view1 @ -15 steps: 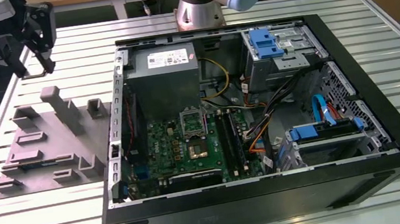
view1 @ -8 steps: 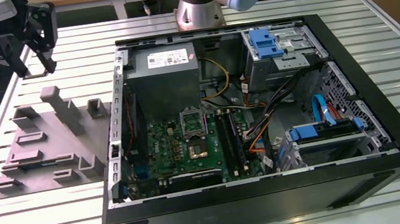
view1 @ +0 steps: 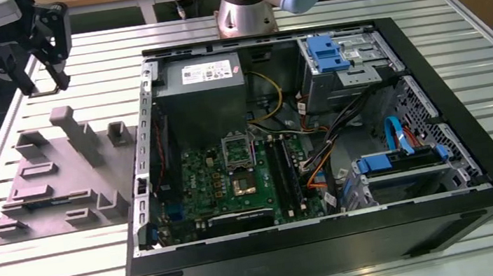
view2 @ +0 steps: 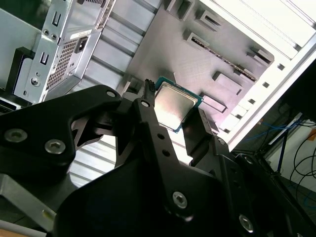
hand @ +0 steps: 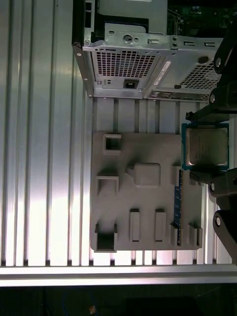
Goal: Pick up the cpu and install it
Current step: 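Pick up the cpu and move it towards the insertion slot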
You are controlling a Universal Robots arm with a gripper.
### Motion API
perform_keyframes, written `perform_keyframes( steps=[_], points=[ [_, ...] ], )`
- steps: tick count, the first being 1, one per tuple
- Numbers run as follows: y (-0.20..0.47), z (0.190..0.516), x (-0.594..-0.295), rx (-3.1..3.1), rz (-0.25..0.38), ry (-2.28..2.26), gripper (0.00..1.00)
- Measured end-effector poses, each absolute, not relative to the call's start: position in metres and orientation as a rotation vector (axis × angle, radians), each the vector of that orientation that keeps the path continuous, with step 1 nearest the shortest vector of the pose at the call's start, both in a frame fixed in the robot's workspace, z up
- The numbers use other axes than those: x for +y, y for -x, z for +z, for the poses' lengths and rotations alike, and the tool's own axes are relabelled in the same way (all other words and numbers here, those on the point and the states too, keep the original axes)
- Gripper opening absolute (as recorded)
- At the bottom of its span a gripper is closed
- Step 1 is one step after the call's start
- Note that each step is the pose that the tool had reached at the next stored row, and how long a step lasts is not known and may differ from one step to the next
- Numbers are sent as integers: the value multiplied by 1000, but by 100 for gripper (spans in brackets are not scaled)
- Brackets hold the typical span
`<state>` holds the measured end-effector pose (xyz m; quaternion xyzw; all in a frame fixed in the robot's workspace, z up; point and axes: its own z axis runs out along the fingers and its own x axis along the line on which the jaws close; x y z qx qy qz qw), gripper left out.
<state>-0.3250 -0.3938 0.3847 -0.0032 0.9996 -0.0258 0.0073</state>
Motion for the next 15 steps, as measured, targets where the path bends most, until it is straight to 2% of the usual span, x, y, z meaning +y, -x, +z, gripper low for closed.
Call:
perform_keyframes(
  steps=[15],
  points=[
    [323, 385, -404, 3126, -77, 10, 47]
  ],
)
